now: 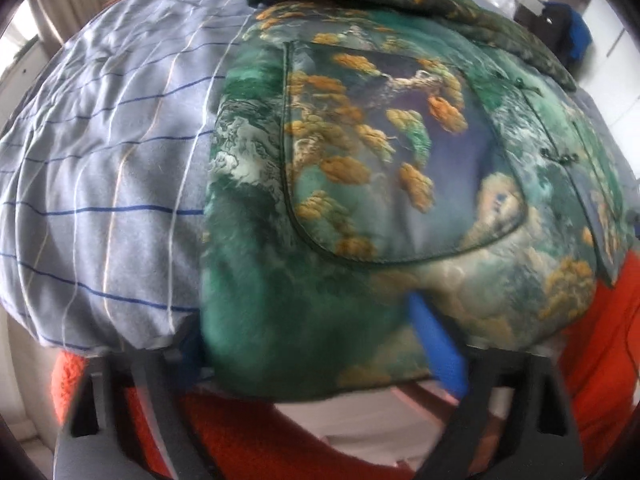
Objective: Fold large clothes
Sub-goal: 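Grasp the jacket hem with both tools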
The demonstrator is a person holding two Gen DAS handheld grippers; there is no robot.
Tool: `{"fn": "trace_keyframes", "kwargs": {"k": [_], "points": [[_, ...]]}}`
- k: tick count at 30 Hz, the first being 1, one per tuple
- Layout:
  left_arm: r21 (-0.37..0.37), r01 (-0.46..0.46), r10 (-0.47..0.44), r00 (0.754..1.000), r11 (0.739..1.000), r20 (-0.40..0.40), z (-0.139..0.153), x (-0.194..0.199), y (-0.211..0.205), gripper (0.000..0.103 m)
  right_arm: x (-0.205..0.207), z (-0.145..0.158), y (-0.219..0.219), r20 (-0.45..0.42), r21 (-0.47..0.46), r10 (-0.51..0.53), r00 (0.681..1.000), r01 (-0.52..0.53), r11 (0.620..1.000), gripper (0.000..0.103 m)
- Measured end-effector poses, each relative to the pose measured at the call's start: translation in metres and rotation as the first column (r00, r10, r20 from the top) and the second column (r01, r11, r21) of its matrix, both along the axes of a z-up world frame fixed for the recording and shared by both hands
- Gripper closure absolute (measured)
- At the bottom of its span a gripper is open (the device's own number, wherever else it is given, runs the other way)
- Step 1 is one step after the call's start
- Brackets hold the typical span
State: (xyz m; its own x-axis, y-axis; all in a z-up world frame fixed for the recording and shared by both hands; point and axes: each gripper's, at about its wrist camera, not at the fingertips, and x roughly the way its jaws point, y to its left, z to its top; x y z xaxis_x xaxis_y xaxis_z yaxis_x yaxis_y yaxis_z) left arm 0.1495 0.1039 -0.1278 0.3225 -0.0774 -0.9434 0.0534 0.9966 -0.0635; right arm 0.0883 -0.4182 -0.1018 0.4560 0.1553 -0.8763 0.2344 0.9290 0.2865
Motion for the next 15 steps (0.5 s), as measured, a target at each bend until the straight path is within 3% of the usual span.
{"fn": "trace_keyframes", "kwargs": {"k": [1, 2, 3, 4, 5, 7, 10, 15], "points": [[0.013, 0.002, -0.002, 1.0, 1.0, -0.002, 0.003, -0.001, 0.0, 0.051, 0.001, -0.007, -0.001, -0.023, 0.02, 0.0, 1.0, 0.0, 1.0, 0.006], [0.029, -0.002, 0.002, 1.0, 1.0, -0.003, 0.007, -0.002, 0.0, 0.063, 0.001, -0.011, -0.001, -0.038, 0.034, -0.003, 0.999, 0.005, 0.999, 0.009], [0.038, -0.021, 0.021, 1.0, 0.999, -0.004, 0.012, -0.001, 0.005, 0.08, 0.001, -0.012, -0.001, -0.046, 0.037, -0.001, 0.999, 0.003, 0.999, 0.027], [0.018, -0.036, 0.036, 0.999, 0.999, -0.007, 0.015, 0.0, 0.008, 0.086, 0.001, -0.01, -0.002, -0.054, 0.036, 0.003, 0.999, -0.001, 0.999, 0.06], [-0.038, -0.067, 0.067, 0.998, 0.997, -0.011, 0.02, 0.001, 0.016, 0.089, 0.002, -0.008, -0.003, -0.068, 0.032, 0.011, 0.998, -0.008, 0.999, 0.076], [-0.103, -0.104, 0.103, 0.995, 0.989, -0.012, 0.031, 0.002, 0.026, 0.093, 0.002, -0.002, -0.007, -0.08, 0.078, 0.018, 0.997, -0.012, 0.997, 0.09], [-0.209, -0.127, 0.135, 0.99, 0.97, 0.025, 0.055, 0.005, 0.04, 0.094, 0.003, 0.018, -0.006, -0.057, 0.124, 0.042, 0.998, -0.035, 0.992, 0.091], [-0.394, -0.126, 0.19, 0.974, 0.91, 0.127, 0.112, 0.043, 0.065, 0.094, 0.014, 0.068, -0.017, 0.087, 0.238, 0.027, 0.996, -0.047, 0.97, 0.092]]}}
